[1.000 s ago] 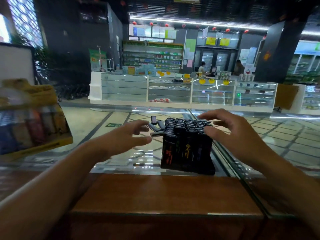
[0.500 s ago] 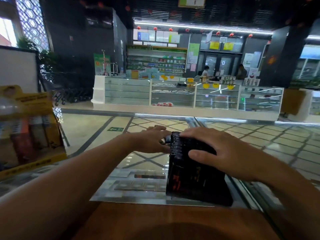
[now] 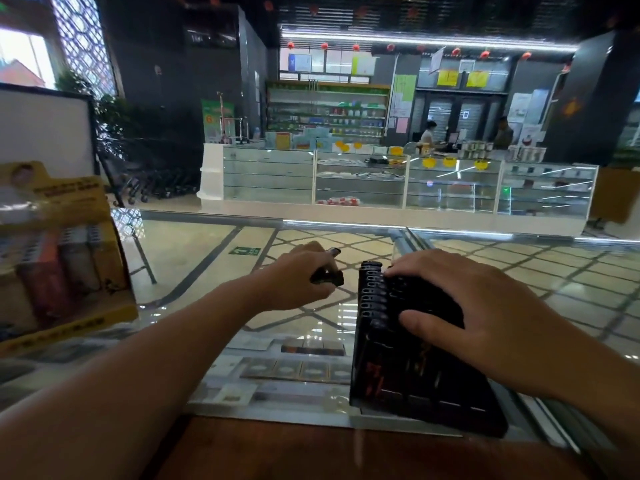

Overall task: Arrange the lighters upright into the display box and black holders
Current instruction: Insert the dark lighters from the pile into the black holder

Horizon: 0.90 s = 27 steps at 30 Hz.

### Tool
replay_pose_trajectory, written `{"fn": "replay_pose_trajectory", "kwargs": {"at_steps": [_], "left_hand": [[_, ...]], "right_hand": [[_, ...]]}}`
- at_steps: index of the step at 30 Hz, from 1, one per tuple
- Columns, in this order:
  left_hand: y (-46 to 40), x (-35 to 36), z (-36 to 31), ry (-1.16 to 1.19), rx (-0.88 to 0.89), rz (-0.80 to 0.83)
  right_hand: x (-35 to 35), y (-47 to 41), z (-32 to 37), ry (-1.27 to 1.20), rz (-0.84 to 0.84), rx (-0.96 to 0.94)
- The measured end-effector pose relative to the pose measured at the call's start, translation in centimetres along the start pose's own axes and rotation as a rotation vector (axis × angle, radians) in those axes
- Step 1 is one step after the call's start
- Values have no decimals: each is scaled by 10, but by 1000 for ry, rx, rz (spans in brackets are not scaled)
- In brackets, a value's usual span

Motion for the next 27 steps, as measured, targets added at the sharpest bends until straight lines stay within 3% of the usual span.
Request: {"fn": "replay_pose_trajectory", "kwargs": {"at_steps": [4, 8, 17, 21, 27], "left_hand": [[3, -4, 9, -94, -161, -16], [9, 1, 32, -125, -403, 167], [7, -10, 13, -88, -311, 182], [5, -13, 10, -137, -261, 119], [-13, -27, 25, -3, -305, -175]], "right_hand": [[0, 1, 1, -22, -25, 11], [0, 1, 0, -16, -46, 24], [0, -1, -3, -48, -47, 19], [-1, -1, -1, -46, -57, 21], [2, -1, -2, -30, -73, 13]]}}
Point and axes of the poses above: each hand's wrist, its own y-axis away from the middle knuckle, its own x-axis out of the palm, z = x × y, the point moved 6 cm from there along -y, towards the middle knuckle, and after that the axes turned 10 degrees about -y, right-handed, at the moved point
